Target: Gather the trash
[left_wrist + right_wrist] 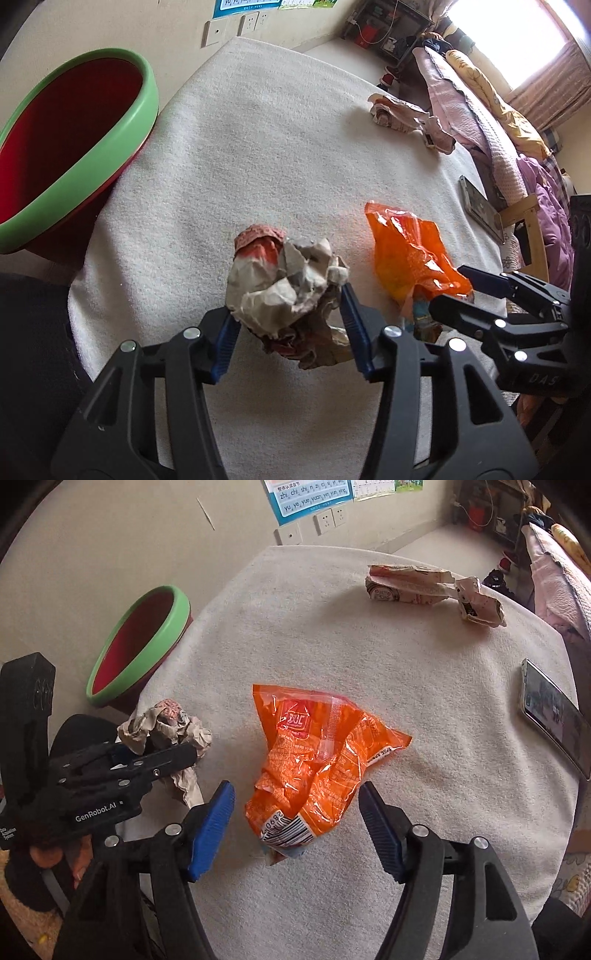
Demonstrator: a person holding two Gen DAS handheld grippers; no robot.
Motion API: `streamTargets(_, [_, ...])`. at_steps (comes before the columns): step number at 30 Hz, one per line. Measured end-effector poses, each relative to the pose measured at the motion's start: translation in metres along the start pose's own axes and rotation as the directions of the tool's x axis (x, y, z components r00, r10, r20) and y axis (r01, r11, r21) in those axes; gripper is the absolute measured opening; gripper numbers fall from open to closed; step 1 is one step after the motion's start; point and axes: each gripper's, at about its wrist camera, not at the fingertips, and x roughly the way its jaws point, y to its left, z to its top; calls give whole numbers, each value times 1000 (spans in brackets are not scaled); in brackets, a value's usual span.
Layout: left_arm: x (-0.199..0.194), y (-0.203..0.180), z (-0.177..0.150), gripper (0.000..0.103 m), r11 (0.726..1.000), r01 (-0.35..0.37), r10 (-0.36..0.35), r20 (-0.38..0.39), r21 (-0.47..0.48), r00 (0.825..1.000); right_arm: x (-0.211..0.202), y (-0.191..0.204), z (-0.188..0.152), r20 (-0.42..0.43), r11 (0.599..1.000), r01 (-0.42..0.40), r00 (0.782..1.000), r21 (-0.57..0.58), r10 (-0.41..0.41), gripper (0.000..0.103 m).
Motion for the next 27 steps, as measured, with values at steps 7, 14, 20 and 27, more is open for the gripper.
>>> streamTargets(7, [2, -4, -1, 49, 1000, 7, -6, -13, 26, 1000, -1, 5, -1, 25, 1000, -10, 1000, -11, 11, 49])
streamTargets(14, [-8, -7, 0, 41, 999, 17, -18, 40, 33, 999, -30, 14, 11, 168, 999, -34, 985, 7, 32, 49])
streamTargets(20, [-27, -5, 5, 40, 1000, 16, -19, 126, 22, 992, -41, 27, 23, 232, 999, -53, 971, -8, 53, 49])
streamTargets(27, [-30, -1, 5, 40, 1000, 7, -6, 140, -1, 990, -44, 40, 31, 258, 997, -77, 963, -15, 78, 49])
